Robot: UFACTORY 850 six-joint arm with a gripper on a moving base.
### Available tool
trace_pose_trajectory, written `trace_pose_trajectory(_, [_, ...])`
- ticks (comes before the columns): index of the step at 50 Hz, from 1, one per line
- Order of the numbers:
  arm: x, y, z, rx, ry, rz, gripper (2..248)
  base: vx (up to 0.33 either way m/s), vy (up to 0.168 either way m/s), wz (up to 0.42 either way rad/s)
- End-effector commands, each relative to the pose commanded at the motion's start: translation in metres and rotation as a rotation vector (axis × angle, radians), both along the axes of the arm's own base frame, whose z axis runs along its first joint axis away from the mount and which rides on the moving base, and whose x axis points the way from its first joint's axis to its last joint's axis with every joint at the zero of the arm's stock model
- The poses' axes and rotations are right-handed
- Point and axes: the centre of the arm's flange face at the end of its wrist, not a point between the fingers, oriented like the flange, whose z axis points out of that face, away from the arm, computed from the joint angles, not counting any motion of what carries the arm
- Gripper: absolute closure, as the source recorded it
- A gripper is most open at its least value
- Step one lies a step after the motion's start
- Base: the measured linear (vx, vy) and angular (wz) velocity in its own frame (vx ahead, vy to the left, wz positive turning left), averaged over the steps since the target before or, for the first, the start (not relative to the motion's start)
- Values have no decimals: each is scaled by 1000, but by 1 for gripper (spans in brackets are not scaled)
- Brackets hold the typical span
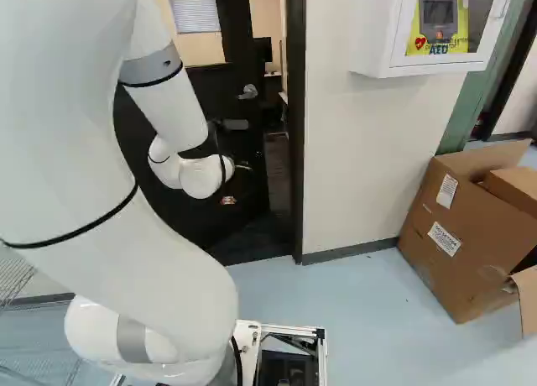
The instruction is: Open the door and move inside
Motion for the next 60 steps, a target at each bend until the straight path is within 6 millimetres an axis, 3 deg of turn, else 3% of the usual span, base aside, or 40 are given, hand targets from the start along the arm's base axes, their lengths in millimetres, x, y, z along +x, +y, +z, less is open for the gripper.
trace_pose_trajectory(34, [-62, -28, -4, 1, -9, -70, 3, 0, 0, 0])
trace_pose_trajectory(60, [-68, -31, -5, 1, -11, -78, 3, 0, 0, 0])
